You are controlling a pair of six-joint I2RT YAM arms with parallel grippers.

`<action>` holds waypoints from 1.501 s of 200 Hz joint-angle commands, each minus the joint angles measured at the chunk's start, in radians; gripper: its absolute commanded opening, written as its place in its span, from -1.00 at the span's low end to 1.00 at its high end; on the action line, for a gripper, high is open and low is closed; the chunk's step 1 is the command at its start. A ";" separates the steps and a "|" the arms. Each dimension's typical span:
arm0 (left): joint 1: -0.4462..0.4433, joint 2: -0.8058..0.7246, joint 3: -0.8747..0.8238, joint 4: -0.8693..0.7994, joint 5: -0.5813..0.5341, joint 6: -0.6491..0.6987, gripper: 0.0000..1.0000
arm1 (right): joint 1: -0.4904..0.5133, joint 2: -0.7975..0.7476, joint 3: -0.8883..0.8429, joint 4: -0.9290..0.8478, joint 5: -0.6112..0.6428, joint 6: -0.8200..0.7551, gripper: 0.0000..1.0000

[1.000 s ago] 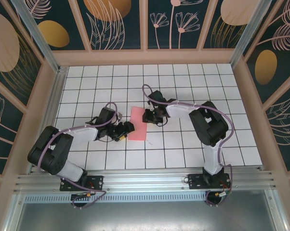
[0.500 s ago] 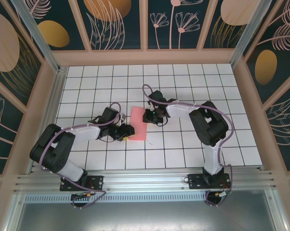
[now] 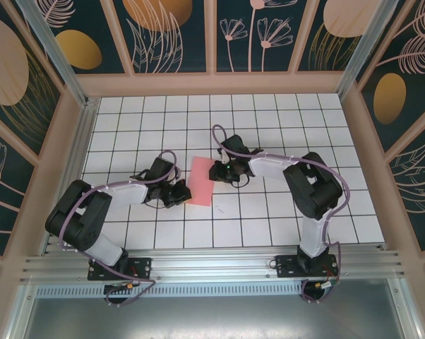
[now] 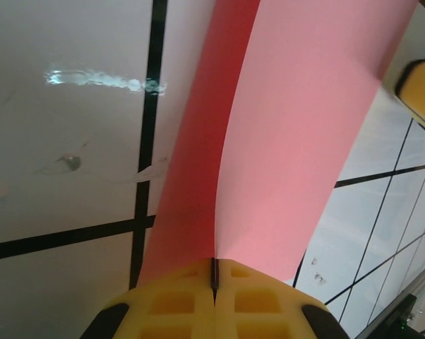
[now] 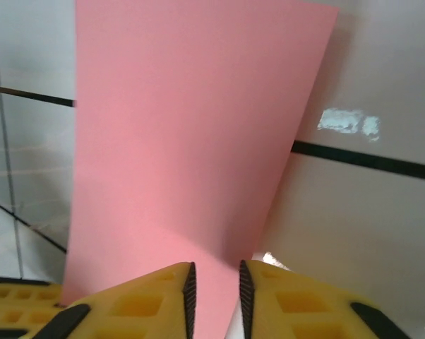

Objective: Fold a paper plane with a square sheet of paper (pick it up from the middle)
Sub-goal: Fold the triangle a second time at the center of the table.

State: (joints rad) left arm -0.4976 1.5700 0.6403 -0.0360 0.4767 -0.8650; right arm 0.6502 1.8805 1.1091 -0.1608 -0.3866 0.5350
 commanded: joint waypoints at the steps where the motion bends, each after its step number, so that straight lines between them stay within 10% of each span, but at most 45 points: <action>1: -0.003 0.011 0.028 -0.042 -0.032 0.011 -1.00 | 0.024 -0.043 -0.028 0.027 -0.024 0.018 -0.56; 300: -0.021 0.092 0.030 0.413 0.160 -0.218 -0.12 | 0.037 0.126 0.009 -0.045 0.010 0.027 -0.66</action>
State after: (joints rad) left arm -0.5110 1.6379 0.6491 0.3012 0.6205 -1.0512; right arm 0.6823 1.9476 1.1309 -0.1829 -0.3985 0.5560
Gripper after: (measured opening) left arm 0.418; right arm 0.173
